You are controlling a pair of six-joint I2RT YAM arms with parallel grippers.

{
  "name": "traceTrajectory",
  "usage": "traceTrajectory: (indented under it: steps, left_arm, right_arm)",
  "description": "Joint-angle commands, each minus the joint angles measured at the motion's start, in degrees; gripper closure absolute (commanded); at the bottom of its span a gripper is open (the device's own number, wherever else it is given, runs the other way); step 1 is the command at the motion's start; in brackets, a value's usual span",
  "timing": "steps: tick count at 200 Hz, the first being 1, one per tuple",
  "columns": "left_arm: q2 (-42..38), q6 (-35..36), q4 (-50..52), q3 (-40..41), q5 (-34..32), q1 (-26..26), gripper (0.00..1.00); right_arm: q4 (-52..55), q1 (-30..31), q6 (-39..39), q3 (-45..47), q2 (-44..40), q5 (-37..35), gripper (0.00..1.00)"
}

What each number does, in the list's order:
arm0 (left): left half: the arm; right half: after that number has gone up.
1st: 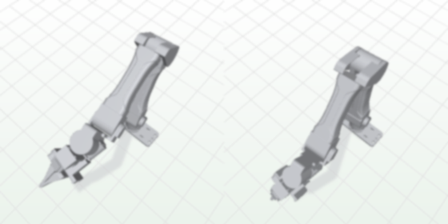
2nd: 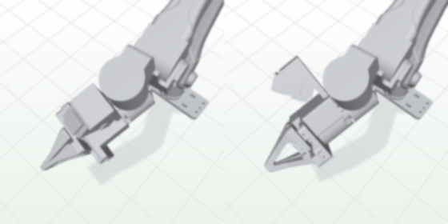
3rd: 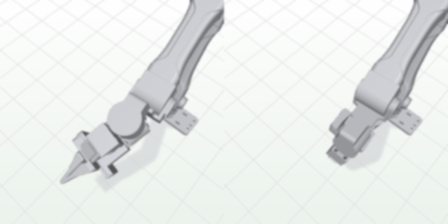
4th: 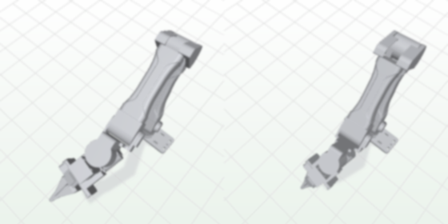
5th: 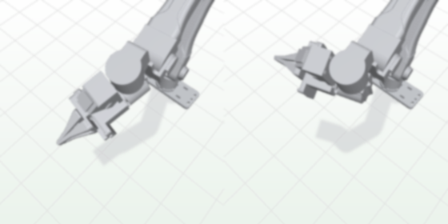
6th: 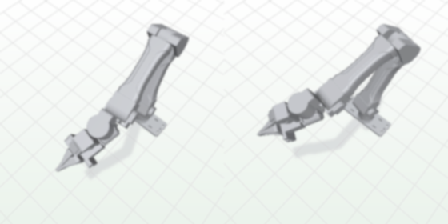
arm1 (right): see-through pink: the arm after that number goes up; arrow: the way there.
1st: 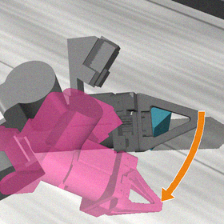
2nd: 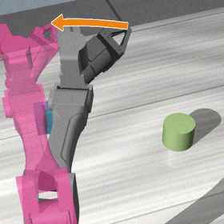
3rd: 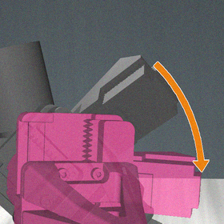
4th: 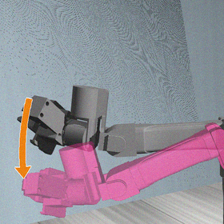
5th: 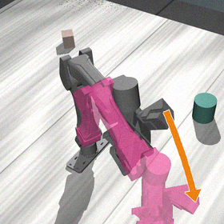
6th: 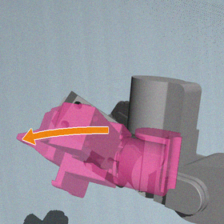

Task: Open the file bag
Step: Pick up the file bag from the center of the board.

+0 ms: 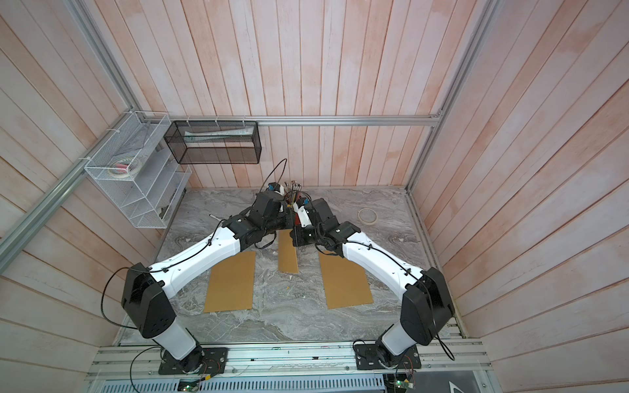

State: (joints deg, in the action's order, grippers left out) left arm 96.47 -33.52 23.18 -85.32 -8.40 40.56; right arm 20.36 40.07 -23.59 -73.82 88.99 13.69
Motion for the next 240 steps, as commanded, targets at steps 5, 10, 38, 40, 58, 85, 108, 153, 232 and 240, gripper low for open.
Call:
traceTrajectory:
  steps: [5, 10, 38, 40, 58, 85, 108, 153, 232, 240]
  left_arm:
    - [0.17, 0.12, 1.61, -0.89, 0.19, 0.67, 0.83]
    - [0.06, 0.12, 1.56, -0.93, 0.02, 0.67, 0.84]
    - [-0.48, 0.12, 1.56, -1.05, -0.63, 0.67, 0.88]
    - [-0.53, 0.12, 1.59, -1.14, -0.64, 0.67, 0.88]
    - [-0.99, 0.11, 1.63, -1.22, -1.2, 0.67, 0.89]
    - [-1.95, 0.51, 1.61, -1.4, -2.29, 0.67, 0.9]
    - [-3.02, 1.24, 1.65, -1.6, -3.77, 0.67, 0.91]
    - [-6.64, 2.8, -0.59, 0.63, -5.13, -0.33, 1.0]
    - [-21.18, 4.05, -21.89, 21.93, 7.35, -7.54, 1.0]
    - [-22.64, 4.14, -24.3, 24.28, 9.15, -8.4, 1.0]
  right_arm:
    - [-2.43, 1.06, 1.4, -3.5, 0.82, 0.76, 1.0]
    - [-2.43, 1.01, 1.32, -3.62, 0.98, 0.81, 1.0]
    - [-2.43, 1.17, 1.18, -4.21, 1.36, 1.07, 0.99]
    - [-2.43, 1.22, 1.18, -4.22, 1.36, 1.07, 0.98]
    - [-2.6, 1.19, 0.92, -4.49, 1.25, 1.33, 0.92]
    - [-3.45, 1.33, 0.65, -4.44, 0.56, 2.61, 0.81]
    - [-4.74, 1.31, 0.23, -3.66, -0.71, 4.52, 0.73]
    - [-8.03, 1.25, -0.66, 0.71, -5.77, 7.78, 0.63]
    - [-14.0, -3.76, -3.55, 14.91, -18.84, 6.18, 0.56]
    - [-14.77, -5.31, -3.89, 16.26, -19.56, 7.17, 0.56]
